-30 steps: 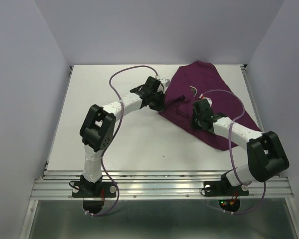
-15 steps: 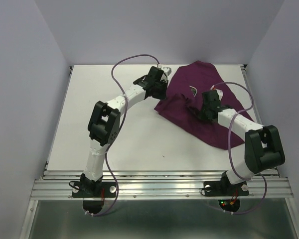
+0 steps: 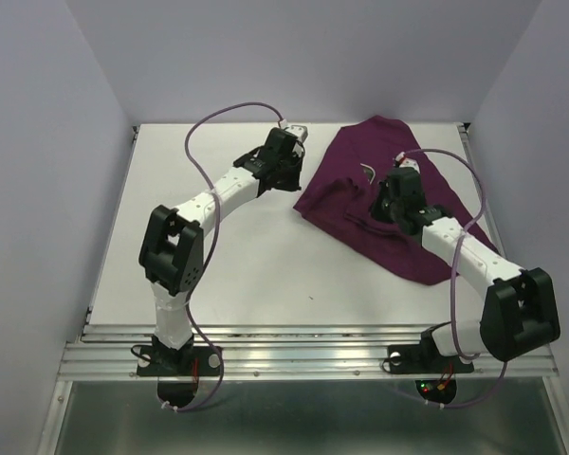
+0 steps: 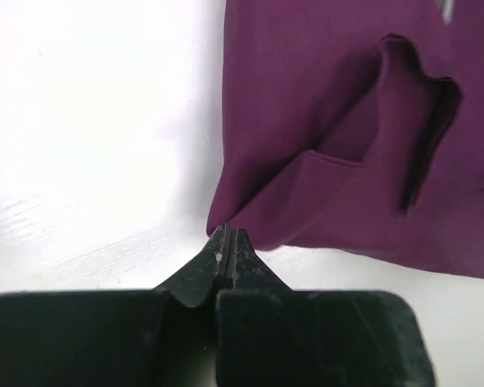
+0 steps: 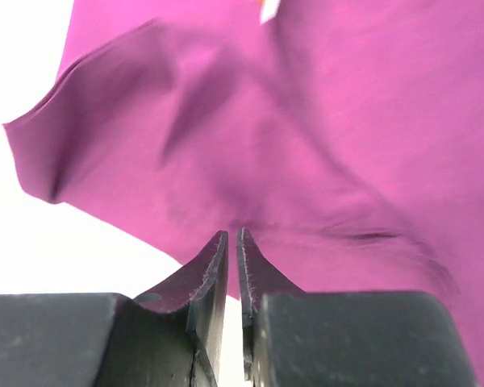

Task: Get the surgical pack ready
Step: Pack the surgical kit at the center of the board.

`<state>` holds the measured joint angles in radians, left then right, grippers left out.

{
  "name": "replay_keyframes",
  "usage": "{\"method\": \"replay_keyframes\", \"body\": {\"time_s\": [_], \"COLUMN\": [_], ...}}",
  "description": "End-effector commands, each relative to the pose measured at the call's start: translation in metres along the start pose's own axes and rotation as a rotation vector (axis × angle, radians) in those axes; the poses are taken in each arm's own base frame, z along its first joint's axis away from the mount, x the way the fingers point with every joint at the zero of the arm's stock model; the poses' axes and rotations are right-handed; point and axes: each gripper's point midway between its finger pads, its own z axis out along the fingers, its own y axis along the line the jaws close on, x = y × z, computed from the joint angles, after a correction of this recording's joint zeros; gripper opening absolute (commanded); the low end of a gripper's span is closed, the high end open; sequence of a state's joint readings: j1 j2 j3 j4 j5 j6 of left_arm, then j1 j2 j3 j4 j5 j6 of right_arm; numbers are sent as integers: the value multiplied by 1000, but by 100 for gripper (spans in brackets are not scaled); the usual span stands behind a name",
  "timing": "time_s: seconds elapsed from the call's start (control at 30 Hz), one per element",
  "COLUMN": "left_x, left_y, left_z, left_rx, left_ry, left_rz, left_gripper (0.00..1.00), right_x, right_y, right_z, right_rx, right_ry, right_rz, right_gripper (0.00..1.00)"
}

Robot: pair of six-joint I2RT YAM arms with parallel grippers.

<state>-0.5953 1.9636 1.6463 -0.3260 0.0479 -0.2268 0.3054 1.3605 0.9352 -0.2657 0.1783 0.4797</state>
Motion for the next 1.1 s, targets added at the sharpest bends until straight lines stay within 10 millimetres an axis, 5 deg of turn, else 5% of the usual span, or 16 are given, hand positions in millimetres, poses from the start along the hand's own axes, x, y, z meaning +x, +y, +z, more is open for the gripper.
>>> {"method": "replay_keyframes", "body": {"time_s": [0.0, 0.13, 0.33, 0.7, 1.07], "left_x": [-35, 2, 38, 47, 38], "left_y": [-10, -27, -43, -40, -20], "left_z": [-49, -45, -31, -2, 14], "left_rx": [34, 143, 219, 200, 71], "left_ry": [-140, -35, 45, 89, 83], "left_rz": [-26, -21, -14, 6, 18], "left_gripper": [0, 0, 0, 0, 0], "right_x": [16, 37, 39, 41, 31], "right_y": [38, 53, 59, 68, 43], "right_z": [-6, 2, 20, 38, 53], "right_rx": [-128, -146, -136, -136, 31], "right_ry": [20, 75, 92, 129, 77], "right_rz": [-27, -65, -65, -67, -70], "right_gripper": [15, 15, 15, 15, 15]}}
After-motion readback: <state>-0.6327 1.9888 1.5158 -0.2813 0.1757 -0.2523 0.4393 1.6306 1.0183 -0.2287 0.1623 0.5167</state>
